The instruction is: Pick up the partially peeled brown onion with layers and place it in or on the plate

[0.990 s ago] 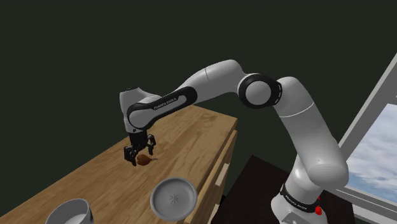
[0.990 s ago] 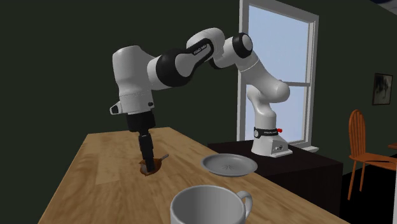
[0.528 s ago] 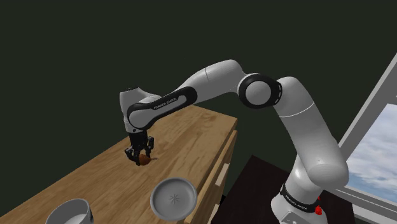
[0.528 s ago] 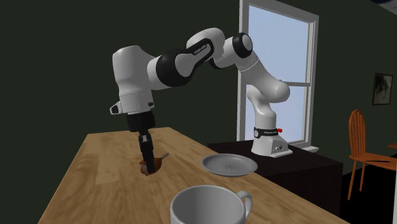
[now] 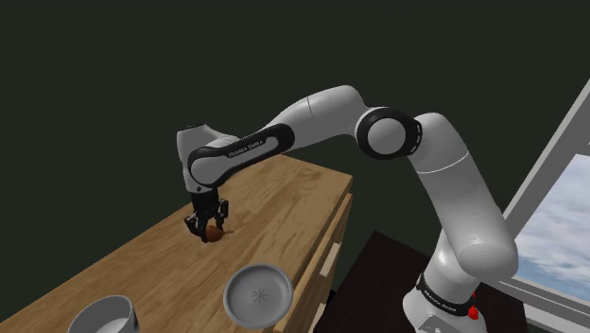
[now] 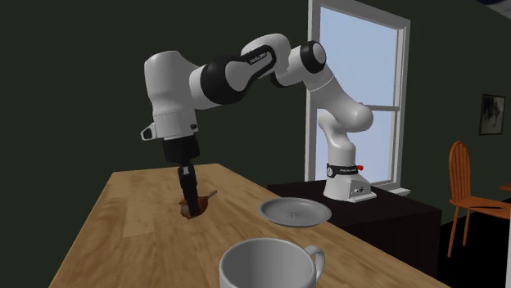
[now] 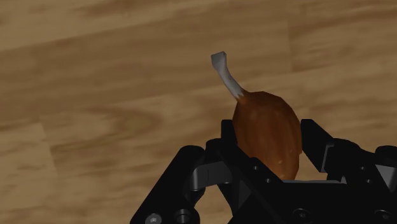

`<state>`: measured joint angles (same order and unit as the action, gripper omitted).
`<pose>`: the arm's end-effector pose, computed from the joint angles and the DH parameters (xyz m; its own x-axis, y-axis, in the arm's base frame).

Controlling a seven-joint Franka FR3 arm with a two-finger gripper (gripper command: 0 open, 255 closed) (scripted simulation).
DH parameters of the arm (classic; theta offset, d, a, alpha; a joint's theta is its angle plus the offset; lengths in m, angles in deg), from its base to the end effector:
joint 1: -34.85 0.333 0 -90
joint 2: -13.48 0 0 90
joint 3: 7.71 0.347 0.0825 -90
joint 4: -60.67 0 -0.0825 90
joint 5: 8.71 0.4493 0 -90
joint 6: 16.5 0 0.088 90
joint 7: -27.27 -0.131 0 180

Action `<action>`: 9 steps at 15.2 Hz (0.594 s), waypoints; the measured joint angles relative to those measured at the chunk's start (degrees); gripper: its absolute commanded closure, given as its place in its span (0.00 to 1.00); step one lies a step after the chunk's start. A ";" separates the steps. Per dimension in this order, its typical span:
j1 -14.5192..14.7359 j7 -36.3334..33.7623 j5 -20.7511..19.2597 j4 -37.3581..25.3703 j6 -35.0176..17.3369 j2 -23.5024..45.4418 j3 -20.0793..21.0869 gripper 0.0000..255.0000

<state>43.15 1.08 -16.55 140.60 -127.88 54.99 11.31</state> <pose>0.7216 0.3089 0.2516 0.9861 0.0176 -0.1655 0.0131 -0.9995 -0.0283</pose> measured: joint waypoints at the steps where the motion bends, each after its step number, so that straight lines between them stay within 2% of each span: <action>1: -0.12 -0.02 0.14 0.31 0.39 -0.70 0.11 1.00; 9: -0.28 0.15 0.79 -2.18 5.10 -3.02 0.57 1.00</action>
<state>42.87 1.23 -15.76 138.42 -122.78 51.97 11.88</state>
